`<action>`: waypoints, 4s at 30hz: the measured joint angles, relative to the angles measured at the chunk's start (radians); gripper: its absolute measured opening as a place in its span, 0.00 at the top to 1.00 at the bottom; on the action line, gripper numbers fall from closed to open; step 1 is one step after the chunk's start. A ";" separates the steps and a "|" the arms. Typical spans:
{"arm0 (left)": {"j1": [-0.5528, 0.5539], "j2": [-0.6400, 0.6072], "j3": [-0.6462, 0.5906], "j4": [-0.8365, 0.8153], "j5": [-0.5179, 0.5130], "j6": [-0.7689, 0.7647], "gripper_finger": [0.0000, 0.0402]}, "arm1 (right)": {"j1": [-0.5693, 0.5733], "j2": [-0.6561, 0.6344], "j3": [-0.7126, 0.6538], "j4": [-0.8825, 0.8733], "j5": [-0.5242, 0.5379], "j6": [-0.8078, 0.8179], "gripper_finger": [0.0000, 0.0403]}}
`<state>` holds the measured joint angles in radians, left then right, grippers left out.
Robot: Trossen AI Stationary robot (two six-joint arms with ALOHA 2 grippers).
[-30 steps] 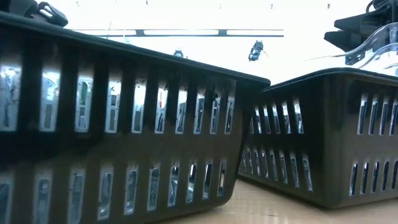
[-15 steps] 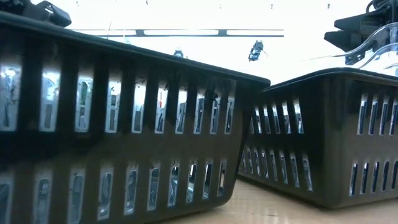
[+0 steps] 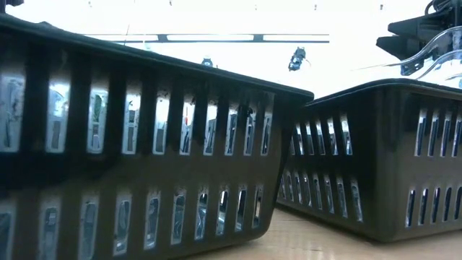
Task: Stack baskets by color
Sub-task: Stack the bottom black transparent bin on the left black transparent bin, then stack the right black transparent bin on the left black transparent bins
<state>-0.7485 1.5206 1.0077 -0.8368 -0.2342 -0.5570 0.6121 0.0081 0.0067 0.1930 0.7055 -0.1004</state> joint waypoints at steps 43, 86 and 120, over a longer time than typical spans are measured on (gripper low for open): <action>0.099 -0.037 0.327 -0.515 -0.101 0.066 0.99 | 0.000 0.000 0.001 0.002 0.000 0.000 0.53; 0.707 -0.326 -0.076 -0.361 -0.160 0.513 0.99 | 0.000 0.000 0.001 0.009 0.000 0.000 0.53; 0.746 -0.325 -0.062 -0.145 -0.080 0.494 0.52 | 0.000 0.000 0.001 0.009 0.000 0.000 0.53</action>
<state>-0.0025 1.1954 0.9453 -0.9819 -0.3137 -0.0634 0.6125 0.0082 0.0074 0.2016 0.7054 -0.1001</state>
